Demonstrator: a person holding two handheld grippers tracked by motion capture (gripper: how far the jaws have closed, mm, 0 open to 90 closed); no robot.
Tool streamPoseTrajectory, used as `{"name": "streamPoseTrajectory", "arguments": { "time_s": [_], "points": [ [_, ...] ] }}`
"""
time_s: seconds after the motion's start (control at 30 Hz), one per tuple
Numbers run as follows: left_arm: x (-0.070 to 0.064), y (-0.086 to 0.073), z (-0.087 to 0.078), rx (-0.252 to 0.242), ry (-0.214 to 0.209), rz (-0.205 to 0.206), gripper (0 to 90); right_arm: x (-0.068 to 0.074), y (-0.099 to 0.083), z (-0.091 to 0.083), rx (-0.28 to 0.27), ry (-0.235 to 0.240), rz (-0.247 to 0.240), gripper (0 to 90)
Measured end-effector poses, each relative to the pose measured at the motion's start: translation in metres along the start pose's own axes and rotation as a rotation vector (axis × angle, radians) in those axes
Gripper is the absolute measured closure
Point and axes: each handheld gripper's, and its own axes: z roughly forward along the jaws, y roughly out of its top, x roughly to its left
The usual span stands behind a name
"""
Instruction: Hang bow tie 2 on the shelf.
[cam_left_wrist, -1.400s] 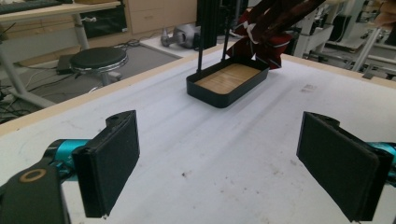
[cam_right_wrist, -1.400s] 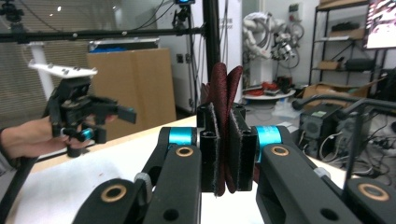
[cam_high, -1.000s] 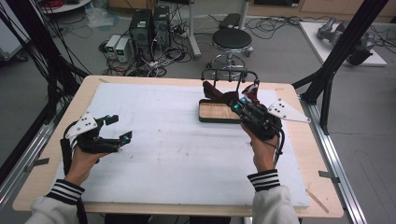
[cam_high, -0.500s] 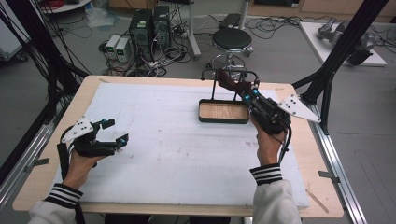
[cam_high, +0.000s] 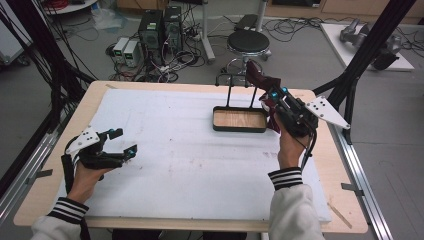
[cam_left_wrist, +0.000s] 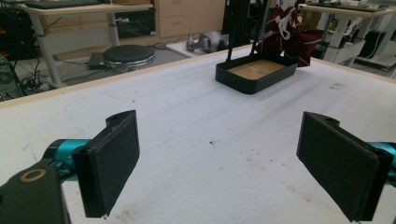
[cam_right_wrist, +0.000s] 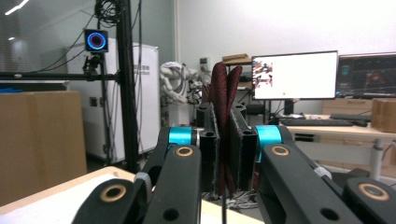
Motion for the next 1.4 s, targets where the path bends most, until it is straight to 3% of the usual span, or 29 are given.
{"name": "streamPoseTrajectory", "arguments": {
  "time_s": [0.3, 0.73, 0.93, 1.07, 1.17, 1.3, 1.4],
  "points": [
    [0.001, -0.002, 0.000, 0.003, -0.003, -0.002, 13.7, -0.006, -0.002, 0.010, -0.009, -0.047, -0.015, 84.1],
    [0.001, -0.005, 0.000, 0.009, -0.005, -0.009, 13.7, -0.011, -0.015, 0.026, 0.048, -0.086, -0.027, 83.9],
    [0.000, -0.005, 0.000, 0.007, -0.007, -0.008, 13.7, -0.017, -0.022, 0.030, 0.104, -0.079, 0.048, 83.7],
    [-0.001, -0.005, 0.001, 0.006, -0.010, -0.011, 13.7, -0.015, -0.025, 0.033, 0.138, -0.080, 0.054, 83.5],
    [-0.002, -0.005, 0.002, 0.006, -0.014, -0.009, 13.7, -0.012, -0.028, 0.037, 0.170, -0.102, 0.070, 83.4],
    [-0.004, -0.005, 0.001, 0.007, -0.020, -0.007, 13.7, -0.011, -0.031, 0.038, 0.172, -0.144, 0.102, 83.4],
    [-0.003, -0.005, 0.000, 0.006, -0.017, -0.008, 13.7, -0.012, -0.036, 0.037, 0.182, -0.149, 0.137, 83.4]
  ]
}}
